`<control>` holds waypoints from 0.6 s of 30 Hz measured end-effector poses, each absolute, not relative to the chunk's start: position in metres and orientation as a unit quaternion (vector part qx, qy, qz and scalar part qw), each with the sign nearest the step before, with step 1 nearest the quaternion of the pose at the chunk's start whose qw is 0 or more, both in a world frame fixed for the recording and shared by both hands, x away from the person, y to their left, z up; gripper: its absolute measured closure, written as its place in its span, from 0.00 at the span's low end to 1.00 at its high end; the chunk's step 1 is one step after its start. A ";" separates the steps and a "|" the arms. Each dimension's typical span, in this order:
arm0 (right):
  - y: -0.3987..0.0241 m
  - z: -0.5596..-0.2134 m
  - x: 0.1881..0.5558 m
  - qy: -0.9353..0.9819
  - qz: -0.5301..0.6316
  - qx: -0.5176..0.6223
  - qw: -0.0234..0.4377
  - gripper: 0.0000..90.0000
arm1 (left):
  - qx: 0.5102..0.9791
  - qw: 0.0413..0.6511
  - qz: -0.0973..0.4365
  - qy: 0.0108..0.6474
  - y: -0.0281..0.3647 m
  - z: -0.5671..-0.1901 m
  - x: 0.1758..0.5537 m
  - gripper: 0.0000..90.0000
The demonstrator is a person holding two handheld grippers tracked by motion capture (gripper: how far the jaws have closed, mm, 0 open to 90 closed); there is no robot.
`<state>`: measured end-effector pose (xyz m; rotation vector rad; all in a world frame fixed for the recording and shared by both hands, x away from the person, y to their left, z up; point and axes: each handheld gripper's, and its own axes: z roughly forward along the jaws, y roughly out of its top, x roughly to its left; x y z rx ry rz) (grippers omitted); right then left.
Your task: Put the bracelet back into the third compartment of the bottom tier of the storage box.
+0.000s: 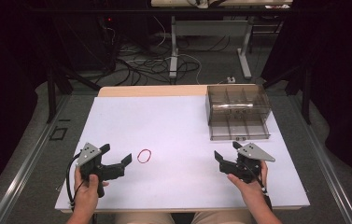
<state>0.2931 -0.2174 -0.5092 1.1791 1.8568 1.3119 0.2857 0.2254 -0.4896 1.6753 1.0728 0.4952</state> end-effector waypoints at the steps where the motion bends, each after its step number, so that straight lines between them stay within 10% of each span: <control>1: -0.217 -0.509 0.294 0.697 0.490 0.437 0.288 0.23 | 0.698 0.519 0.206 0.447 0.225 -0.490 0.286 0.05; 18: -0.199 -0.505 0.299 0.724 0.498 0.402 0.258 0.27 | 0.689 0.530 0.190 0.457 0.232 -0.489 0.289 0.02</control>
